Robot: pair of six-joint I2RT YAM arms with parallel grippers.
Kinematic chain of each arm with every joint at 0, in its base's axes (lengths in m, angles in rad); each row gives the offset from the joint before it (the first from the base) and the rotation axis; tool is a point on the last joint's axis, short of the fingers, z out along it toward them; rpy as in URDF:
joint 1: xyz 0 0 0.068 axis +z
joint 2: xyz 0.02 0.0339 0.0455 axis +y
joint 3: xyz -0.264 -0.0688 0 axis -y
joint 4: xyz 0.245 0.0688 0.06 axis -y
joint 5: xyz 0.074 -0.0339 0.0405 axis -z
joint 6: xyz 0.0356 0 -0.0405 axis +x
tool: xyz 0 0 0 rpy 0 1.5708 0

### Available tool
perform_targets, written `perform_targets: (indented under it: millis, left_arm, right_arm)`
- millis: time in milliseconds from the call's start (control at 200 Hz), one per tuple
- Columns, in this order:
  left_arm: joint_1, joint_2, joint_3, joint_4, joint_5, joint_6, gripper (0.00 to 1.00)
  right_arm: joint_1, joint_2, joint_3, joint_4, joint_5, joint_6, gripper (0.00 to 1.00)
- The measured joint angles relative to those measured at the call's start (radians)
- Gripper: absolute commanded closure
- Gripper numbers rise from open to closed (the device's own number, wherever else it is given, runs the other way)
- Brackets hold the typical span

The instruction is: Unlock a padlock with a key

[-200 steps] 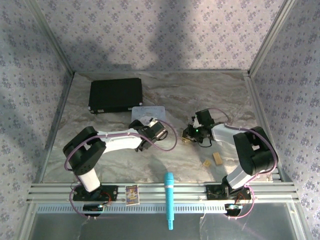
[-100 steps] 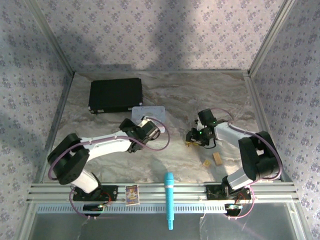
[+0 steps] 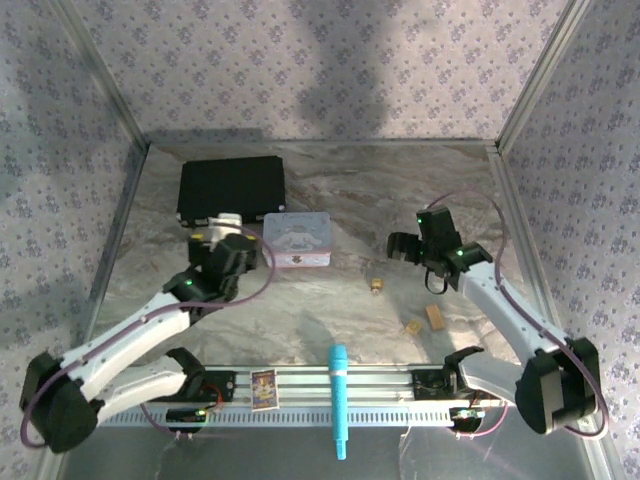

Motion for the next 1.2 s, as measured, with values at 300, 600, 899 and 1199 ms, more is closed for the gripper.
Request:
perform_targets:
  millis: [300, 600, 899, 1199]
  left_arm:
    - [0.287, -0.204, -0.298, 0.281, 0.025, 0.070, 0.00]
    - [0.449, 0.034, -0.342, 0.528, 0.041, 0.105, 0.00]
    - [0.573, 0.270, -0.349, 0.749, 0.206, 0.160, 0.00]
    - [0.628, 0.424, -0.294, 0.874, 0.385, 0.192, 0.00]
  right_arm:
    - [-0.129, -0.159, -0.247, 0.266, 0.182, -0.058, 0.01]
    - [-0.282, -0.097, -0.364, 0.500, 0.179, -0.199, 0.01]
    - [-0.321, 0.084, -0.438, 0.783, 0.149, -0.286, 0.02]
    - [-0.365, 0.215, -0.438, 1.043, 0.079, -0.325, 0.02]
